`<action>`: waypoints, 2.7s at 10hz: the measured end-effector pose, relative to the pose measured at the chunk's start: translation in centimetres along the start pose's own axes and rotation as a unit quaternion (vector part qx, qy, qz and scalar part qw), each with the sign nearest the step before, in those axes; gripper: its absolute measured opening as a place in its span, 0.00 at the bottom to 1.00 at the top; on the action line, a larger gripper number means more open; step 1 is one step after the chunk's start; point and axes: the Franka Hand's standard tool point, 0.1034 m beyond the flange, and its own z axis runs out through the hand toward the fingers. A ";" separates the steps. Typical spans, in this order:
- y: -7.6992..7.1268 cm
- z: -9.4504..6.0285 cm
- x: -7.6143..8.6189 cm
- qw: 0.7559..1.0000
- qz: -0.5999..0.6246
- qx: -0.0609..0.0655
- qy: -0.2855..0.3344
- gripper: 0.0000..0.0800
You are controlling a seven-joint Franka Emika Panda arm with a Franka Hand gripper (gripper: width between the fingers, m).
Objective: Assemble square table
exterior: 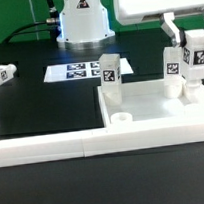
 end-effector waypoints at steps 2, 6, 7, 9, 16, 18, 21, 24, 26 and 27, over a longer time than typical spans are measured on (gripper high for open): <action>0.7 0.2 -0.2 1.000 0.002 -0.004 -0.002 0.36; 0.5 1.3 0.0 1.000 0.001 -0.004 -0.004 0.36; 0.4 1.7 0.1 1.000 0.000 -0.004 -0.003 0.36; 0.2 2.0 0.3 1.000 0.000 -0.004 -0.003 0.36; -0.2 2.2 0.0 1.000 -0.004 -0.002 -0.003 0.36; -0.5 2.2 -0.1 1.000 -0.006 -0.001 -0.004 0.36; -0.5 2.4 -0.8 1.000 -0.007 -0.001 -0.010 0.36; -0.2 2.8 -1.2 1.000 -0.007 -0.004 -0.014 0.36; -0.2 3.0 -1.3 1.000 -0.007 -0.004 -0.015 0.36; -0.2 3.0 -1.4 1.000 -0.007 -0.004 -0.015 0.36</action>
Offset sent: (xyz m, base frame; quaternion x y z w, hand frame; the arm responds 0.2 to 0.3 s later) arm 0.0119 0.0055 -0.0041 0.0052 0.0023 0.0114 0.9999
